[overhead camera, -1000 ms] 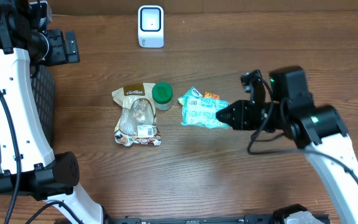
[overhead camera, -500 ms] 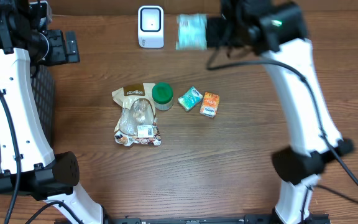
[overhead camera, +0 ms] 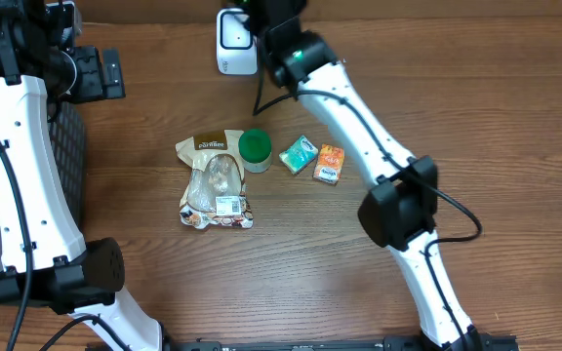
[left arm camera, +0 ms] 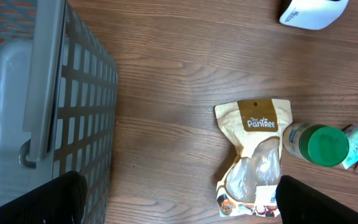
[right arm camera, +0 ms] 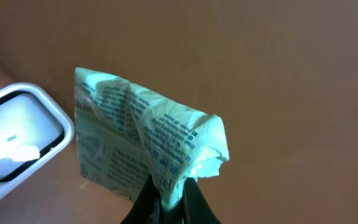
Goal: Scan the item barcode
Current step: 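Lift the mint-green packet and hold it up to the scanner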
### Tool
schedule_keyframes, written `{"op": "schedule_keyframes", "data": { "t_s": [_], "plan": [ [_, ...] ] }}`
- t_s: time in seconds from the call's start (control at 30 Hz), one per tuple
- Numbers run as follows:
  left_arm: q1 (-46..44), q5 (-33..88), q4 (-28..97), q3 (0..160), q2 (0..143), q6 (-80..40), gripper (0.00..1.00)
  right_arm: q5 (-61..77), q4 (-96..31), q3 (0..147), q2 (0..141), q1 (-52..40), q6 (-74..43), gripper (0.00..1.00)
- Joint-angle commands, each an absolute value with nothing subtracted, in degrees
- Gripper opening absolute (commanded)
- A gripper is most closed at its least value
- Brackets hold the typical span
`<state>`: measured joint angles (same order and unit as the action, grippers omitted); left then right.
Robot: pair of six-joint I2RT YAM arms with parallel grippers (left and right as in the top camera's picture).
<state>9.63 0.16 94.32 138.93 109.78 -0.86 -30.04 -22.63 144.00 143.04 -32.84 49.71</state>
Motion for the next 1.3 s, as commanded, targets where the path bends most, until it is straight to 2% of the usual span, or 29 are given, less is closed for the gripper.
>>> {"op": "schedule_keyframes", "data": {
  "t_s": [0.0,0.2,0.57,0.77,1.27],
  "plan": [
    [9.72,-0.23,94.26,138.85,109.84,0.19,0.99,-32.42,-15.51,145.45,145.97,-33.06,65.56,0.04],
    [9.72,-0.23,94.26,138.85,109.84,0.19,1.00,-32.01,-11.05,145.45,150.69,-33.71,75.33,0.04],
    [9.72,-0.23,94.26,138.85,109.84,0.19,0.99,-26.44,-11.05,145.40,151.33,-33.82,75.59,0.04],
    [9.72,-0.23,94.26,138.85,109.84,0.19,1.00,-25.21,-14.48,145.32,151.55,-33.80,82.67,0.04],
    [9.72,-0.23,94.26,138.85,109.84,0.19,1.00,-26.09,-8.25,145.12,151.55,-34.11,82.76,0.04]
  ]
}}
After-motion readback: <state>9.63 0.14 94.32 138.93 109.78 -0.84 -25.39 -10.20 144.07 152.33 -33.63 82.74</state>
